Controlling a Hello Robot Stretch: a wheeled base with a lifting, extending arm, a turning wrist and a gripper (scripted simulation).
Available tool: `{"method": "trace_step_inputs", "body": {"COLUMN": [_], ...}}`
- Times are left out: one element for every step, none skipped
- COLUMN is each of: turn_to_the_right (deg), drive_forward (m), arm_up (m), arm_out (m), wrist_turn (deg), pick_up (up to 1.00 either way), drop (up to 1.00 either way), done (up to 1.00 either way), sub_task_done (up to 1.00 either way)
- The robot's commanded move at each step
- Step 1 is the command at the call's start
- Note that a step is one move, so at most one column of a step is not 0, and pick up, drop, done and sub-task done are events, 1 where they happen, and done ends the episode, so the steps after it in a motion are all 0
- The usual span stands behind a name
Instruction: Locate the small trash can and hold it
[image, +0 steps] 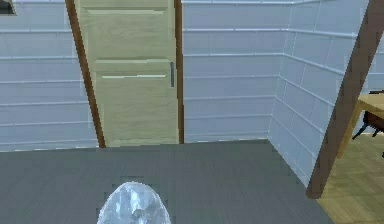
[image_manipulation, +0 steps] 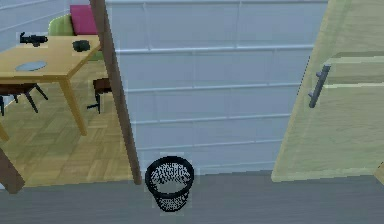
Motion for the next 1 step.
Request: {"method": "trace_step_inputs", "body": {"turn_to_the_right": [0.0], "drive_forward": [0.0], "arm_up": [0.32], "arm_out": [0.0], "wrist_turn": [0.0], "pick_up": [0.0], "drop": [0.0], "done": [0.0], "sub_task_done": [0.0]}}
